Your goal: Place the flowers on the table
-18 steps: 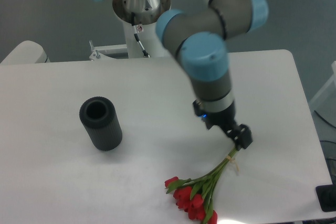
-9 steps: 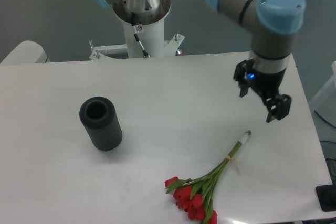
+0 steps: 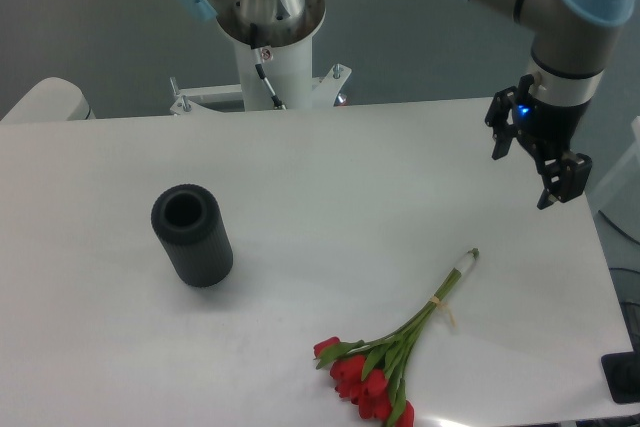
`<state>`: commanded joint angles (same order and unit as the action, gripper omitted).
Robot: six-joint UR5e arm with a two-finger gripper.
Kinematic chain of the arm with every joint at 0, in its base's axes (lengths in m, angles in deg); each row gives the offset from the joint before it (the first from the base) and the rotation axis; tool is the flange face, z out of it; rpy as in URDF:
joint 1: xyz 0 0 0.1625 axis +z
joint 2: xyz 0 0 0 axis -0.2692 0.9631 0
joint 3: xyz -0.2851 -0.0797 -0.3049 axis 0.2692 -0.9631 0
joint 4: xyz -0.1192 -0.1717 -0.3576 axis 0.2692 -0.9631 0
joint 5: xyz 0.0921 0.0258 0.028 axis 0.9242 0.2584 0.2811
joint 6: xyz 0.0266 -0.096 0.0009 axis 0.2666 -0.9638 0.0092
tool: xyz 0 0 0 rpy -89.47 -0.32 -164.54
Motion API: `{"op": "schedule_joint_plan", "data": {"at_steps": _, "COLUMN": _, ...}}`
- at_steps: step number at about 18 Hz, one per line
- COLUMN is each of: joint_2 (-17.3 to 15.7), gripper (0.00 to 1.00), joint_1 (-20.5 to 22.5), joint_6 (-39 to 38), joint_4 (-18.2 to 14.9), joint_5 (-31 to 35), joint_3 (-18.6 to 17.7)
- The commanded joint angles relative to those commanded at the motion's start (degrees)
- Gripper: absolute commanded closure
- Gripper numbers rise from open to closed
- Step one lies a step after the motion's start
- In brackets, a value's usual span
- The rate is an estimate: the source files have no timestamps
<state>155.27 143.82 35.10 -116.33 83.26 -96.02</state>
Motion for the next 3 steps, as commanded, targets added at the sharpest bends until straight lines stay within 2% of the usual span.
{"op": "schedule_joint_plan", "data": {"at_steps": 3, "joint_2": -0.09, "gripper": 0.01, "joint_1": -0.18, "joint_6": -0.44, "joint_4": 0.09, "joint_5": 0.08, "joint_3": 0.0}}
